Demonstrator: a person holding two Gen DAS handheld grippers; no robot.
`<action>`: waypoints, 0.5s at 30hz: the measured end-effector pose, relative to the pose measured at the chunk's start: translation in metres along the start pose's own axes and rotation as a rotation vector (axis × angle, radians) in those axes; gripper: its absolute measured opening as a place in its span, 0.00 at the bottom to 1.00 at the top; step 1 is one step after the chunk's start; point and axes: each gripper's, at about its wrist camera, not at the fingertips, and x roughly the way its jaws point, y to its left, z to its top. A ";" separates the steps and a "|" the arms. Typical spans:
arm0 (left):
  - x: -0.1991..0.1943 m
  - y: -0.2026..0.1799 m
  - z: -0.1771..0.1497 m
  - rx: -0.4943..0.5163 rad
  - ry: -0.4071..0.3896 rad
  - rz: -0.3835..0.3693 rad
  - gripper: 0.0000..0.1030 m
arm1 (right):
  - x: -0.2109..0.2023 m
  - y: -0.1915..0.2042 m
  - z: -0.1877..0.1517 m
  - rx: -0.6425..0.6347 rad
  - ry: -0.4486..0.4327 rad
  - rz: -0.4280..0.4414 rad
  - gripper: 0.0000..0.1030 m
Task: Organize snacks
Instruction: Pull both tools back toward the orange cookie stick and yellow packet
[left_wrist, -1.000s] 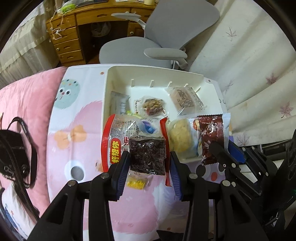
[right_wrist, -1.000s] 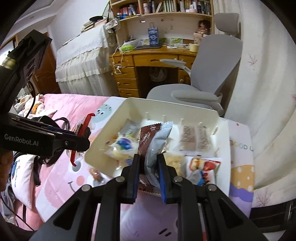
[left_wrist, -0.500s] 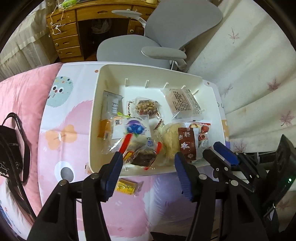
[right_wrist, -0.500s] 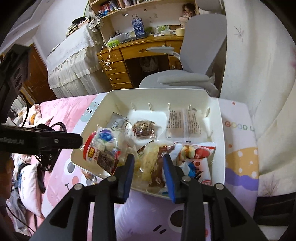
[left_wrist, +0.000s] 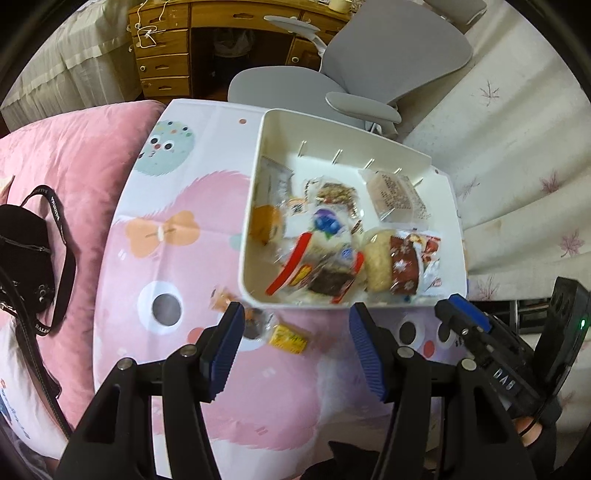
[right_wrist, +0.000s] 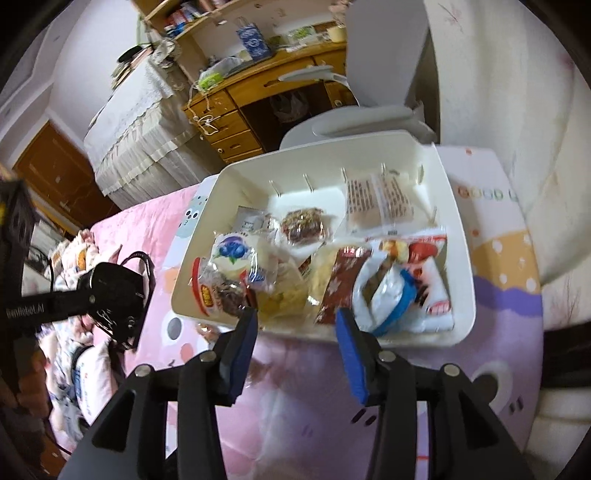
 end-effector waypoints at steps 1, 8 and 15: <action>-0.001 0.005 -0.003 0.003 0.002 0.000 0.56 | 0.000 0.001 -0.002 0.015 0.005 -0.001 0.45; -0.005 0.033 -0.015 0.068 0.026 -0.012 0.59 | 0.001 0.018 -0.020 0.125 0.017 -0.026 0.48; -0.003 0.052 -0.022 0.194 0.037 -0.047 0.65 | 0.015 0.046 -0.044 0.213 0.038 -0.064 0.51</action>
